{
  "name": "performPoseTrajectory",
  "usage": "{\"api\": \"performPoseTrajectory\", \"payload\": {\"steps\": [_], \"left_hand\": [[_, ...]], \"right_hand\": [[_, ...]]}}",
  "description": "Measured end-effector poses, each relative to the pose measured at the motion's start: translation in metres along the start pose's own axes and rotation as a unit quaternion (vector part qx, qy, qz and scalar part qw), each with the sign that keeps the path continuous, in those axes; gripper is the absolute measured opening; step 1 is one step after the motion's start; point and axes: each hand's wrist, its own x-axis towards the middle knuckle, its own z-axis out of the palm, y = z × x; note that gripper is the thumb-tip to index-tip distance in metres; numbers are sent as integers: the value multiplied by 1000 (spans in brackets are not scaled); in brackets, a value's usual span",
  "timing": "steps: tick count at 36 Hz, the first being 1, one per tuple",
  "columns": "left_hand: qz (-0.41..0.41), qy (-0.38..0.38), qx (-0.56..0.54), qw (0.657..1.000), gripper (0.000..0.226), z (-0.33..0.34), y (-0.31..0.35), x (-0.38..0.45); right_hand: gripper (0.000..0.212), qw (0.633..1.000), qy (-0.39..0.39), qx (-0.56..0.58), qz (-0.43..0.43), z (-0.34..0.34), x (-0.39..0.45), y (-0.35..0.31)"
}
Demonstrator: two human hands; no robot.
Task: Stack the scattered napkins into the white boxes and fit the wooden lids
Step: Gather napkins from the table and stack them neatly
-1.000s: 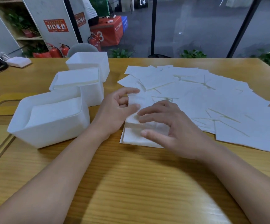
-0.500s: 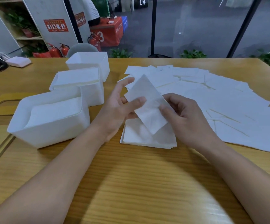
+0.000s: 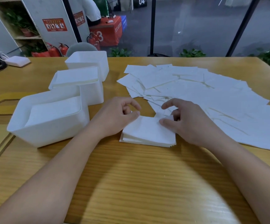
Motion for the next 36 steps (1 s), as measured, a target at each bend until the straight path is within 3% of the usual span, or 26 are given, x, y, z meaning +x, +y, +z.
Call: {"api": "performPoseTrajectory", "payload": {"steps": [7, 11, 16, 23, 32, 36], "left_hand": [[4, 1, 58, 998, 5, 0, -6, 1], [20, 9, 67, 997, 9, 3, -5, 2], [29, -8, 57, 998, 7, 10, -6, 2], [32, -14, 61, 998, 8, 9, -6, 3], [35, 6, 75, 997, 3, 11, -6, 3], [49, 81, 56, 994, 38, 13, -9, 6]], "right_hand": [[29, 989, 46, -127, -64, 6, 1, 4], [52, 978, 41, -180, -101, 14, 8, 6], [76, 960, -7, -267, -88, 30, 21, -1], [90, 944, -5, -319, -82, 35, 24, 0], [87, 948, 0, -299, -104, 32, 23, 0], [73, 953, 1, -256, -164, 28, 18, -6]]}}
